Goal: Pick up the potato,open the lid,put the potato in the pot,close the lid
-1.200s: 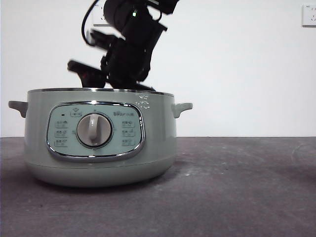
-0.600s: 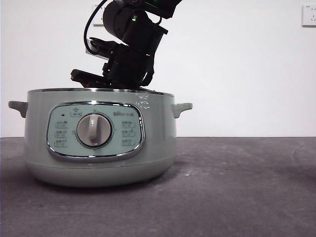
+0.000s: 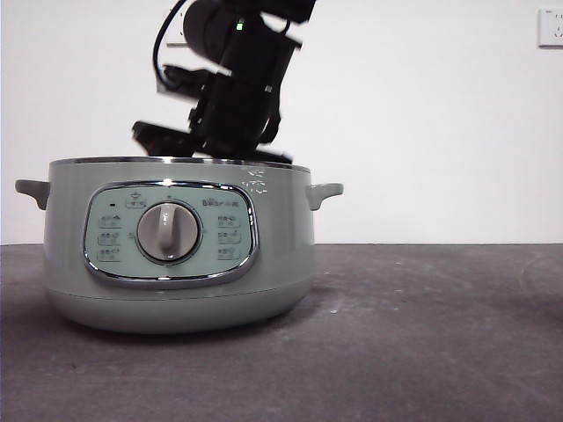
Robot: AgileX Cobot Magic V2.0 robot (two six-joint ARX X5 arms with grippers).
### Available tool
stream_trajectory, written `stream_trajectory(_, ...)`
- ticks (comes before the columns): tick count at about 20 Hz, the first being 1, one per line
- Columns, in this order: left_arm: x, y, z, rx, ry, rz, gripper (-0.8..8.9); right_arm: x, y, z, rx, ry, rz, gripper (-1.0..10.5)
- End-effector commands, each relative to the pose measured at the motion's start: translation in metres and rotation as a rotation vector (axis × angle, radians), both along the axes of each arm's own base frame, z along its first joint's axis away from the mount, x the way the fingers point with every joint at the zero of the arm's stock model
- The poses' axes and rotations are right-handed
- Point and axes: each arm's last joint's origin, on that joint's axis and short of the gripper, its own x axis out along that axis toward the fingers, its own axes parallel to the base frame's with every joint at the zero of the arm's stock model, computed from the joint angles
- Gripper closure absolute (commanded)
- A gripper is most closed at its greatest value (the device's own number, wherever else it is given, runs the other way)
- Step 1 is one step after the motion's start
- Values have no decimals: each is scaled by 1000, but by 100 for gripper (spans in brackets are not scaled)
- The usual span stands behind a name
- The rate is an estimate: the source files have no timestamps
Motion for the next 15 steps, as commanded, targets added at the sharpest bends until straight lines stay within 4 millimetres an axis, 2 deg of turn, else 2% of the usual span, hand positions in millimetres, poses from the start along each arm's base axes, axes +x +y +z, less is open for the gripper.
stream_trajectory(1,13,-7,7,-16,-52,0,822,-13,-19,47,18,-77,-40,533)
stream_trajectory(4,47,-26,5,-3,-28,-1,822,-42,-59,112,64,-122,-63,537)
stream_trajectory(7,86,-48,-6,20,16,-8,822,-75,-96,164,127,-187,-75,537)
stream_trajectory(11,128,-71,-25,32,52,-27,822,-115,-133,207,205,-264,-77,537)
stream_trajectory(15,159,-91,-45,16,86,-82,822,-147,-162,232,263,-322,-79,538)
